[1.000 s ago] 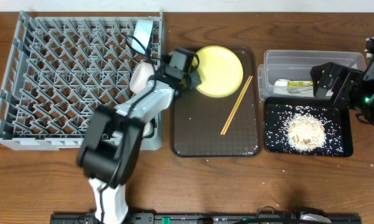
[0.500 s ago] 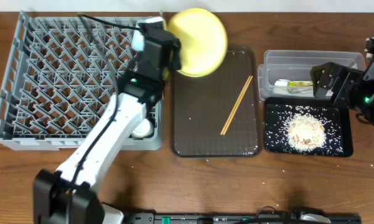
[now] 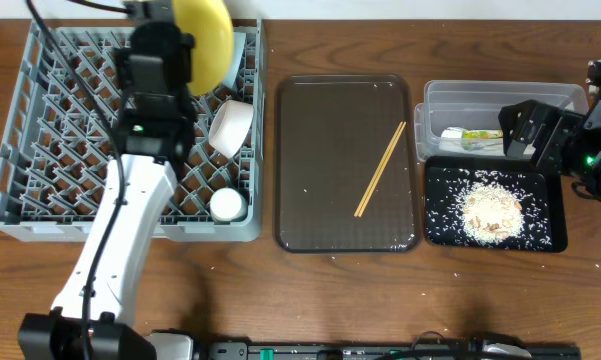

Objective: Sort waste into correct bins and load items into the dishwasher
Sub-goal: 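Carry the yellow plate into the rack's back row and stand it upright, then open the left gripper to release the yellow plate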

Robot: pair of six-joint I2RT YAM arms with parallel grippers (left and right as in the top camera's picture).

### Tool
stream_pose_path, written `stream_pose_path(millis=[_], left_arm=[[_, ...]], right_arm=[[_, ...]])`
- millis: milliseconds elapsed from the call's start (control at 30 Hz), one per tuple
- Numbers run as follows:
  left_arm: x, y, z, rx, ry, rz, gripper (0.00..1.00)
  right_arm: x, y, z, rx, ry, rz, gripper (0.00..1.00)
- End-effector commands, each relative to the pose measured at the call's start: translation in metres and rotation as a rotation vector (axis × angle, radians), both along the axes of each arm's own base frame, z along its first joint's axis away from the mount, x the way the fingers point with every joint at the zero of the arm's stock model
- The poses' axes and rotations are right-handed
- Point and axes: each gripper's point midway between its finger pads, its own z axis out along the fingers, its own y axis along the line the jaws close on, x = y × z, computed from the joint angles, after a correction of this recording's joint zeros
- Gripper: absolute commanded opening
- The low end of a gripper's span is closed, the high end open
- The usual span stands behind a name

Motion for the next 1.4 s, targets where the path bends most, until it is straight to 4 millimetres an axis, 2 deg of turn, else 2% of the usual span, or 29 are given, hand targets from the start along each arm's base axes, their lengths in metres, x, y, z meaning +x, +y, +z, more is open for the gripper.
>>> stream_pose_path(millis=[0, 133, 300, 500, 700, 900, 1000, 1133, 1167, 1267, 1367], left_arm=[[0.007, 0.026, -0.003, 0.088, 0.034, 0.049, 0.08], [0.022, 0.037, -0.02, 0.151, 0.076, 0.054, 0.08], [0.047, 0.037, -0.049, 0.211, 0.11, 0.042, 0.07], [0.071, 0.039, -0.068, 0.279, 0.096, 0.045, 0.08], [0.083, 0.04, -0.085, 0.312, 0.102, 0.043, 0.07], [0.085, 0.04, -0.113, 0.292, 0.16, 0.038, 0.08], [0.085, 0.04, -0.13, 0.253, 0.182, 0.044, 0.17], [0.083, 0.04, -0.146, 0.186, 0.198, 0.062, 0.48], [0.082, 0.04, -0.148, 0.174, 0.199, 0.066, 0.51], [0.08, 0.04, -0.146, 0.152, 0.189, 0.074, 0.68], [0.075, 0.035, -0.126, 0.138, 0.168, 0.07, 0.8]], right_arm=[[0.0, -0.003, 0.001, -0.012, -0.004, -0.006, 0.99], [0.0, -0.003, 0.001, -0.012, -0.004, -0.006, 0.99], [0.0, -0.003, 0.001, -0.012, -0.004, -0.006, 0.99], [0.0, -0.003, 0.001, -0.012, -0.004, -0.006, 0.99], [0.0, -0.003, 0.001, -0.012, -0.004, -0.006, 0.99], [0.0, -0.003, 0.001, -0.012, -0.004, -0.006, 0.99], [0.0, -0.003, 0.001, -0.012, -0.004, -0.006, 0.99], [0.0, -0.003, 0.001, -0.012, -0.004, -0.006, 0.99], [0.0, -0.003, 0.001, -0.012, -0.004, -0.006, 0.99], [0.0, -0.003, 0.001, -0.012, -0.004, -0.006, 0.99], [0.0, -0.003, 0.001, -0.012, -0.004, -0.006, 0.99]])
